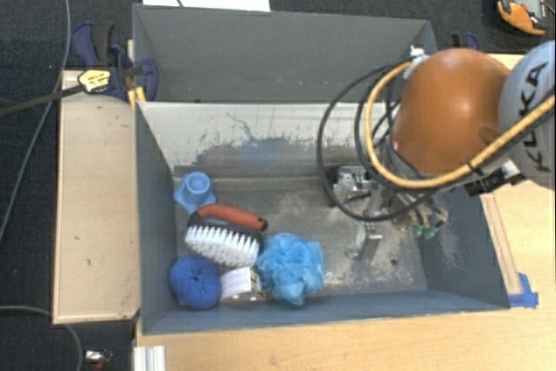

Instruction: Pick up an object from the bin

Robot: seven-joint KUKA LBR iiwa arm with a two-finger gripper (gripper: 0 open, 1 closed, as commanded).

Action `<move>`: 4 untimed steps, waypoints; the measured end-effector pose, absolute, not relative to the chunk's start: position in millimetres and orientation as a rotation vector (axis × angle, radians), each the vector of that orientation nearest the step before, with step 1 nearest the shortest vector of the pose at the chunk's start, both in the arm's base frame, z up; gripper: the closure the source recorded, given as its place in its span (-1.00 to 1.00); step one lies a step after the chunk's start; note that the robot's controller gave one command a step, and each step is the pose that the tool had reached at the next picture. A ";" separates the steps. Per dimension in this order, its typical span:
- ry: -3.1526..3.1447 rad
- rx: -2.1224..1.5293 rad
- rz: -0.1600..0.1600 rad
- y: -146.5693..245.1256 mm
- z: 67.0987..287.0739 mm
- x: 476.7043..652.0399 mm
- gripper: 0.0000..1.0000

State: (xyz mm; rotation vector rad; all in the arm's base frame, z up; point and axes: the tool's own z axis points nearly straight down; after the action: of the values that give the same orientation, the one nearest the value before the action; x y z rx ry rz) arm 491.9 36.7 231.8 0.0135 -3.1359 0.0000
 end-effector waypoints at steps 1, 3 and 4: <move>-3.145 0.009 -0.001 36.4 236.2 493.3 -1.00; -3.137 -0.321 -0.004 143.8 71.5 518.3 -1.00; -3.142 -0.105 0.004 74.5 100.5 486.7 -1.00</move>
Offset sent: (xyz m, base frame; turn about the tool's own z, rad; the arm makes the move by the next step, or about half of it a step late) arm 0.0179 0.0777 -0.1618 -0.1336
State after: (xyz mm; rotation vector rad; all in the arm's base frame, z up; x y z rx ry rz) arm 486.7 74.5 100.5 -0.1055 -3.1416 0.0037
